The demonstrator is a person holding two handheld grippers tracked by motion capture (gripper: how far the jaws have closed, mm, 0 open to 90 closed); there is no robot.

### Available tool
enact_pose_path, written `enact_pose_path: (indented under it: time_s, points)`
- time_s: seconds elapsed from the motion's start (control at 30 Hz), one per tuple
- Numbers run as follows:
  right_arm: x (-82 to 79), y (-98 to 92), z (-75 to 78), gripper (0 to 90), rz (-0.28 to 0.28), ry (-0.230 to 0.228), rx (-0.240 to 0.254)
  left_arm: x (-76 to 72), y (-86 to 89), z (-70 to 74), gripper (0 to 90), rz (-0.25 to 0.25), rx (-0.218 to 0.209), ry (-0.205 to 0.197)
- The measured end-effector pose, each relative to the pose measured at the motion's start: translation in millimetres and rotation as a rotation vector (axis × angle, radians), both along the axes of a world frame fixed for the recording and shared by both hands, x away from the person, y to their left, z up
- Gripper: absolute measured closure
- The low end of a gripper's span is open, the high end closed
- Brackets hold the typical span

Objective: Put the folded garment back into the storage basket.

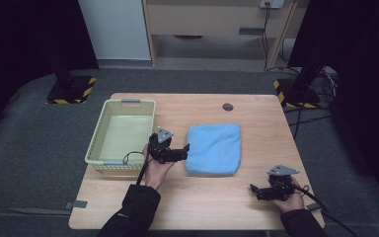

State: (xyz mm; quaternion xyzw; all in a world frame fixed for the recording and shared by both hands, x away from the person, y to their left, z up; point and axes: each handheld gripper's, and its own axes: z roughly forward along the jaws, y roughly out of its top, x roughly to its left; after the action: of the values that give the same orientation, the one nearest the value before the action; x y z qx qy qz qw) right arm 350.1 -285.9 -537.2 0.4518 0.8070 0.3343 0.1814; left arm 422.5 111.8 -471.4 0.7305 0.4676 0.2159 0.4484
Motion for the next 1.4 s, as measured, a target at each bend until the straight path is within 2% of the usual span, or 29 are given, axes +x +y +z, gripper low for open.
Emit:
enact_pose_path:
  time_s: [0.37,1.0,1.1,1.4]
  points:
    - [0.0,0.0,0.0,0.3,0.0,0.0,0.0,11.7,-8.1,-14.0,4.6,0.015,0.004,0.027]
    - [0.0,0.0,0.0,0.3,0.0,0.0,0.0,23.5,-26.6,-40.4,5.0,0.001,0.028,0.097]
    - [0.0,0.0,0.0,0.3,0.0,0.0,0.0,24.9,-29.4,-43.5,5.0,0.001,0.039,0.101]
    - [0.1,0.1,0.0,0.3,0.0,0.0,0.0,29.4,-35.5,-50.1,5.0,0.001,0.034,0.113]
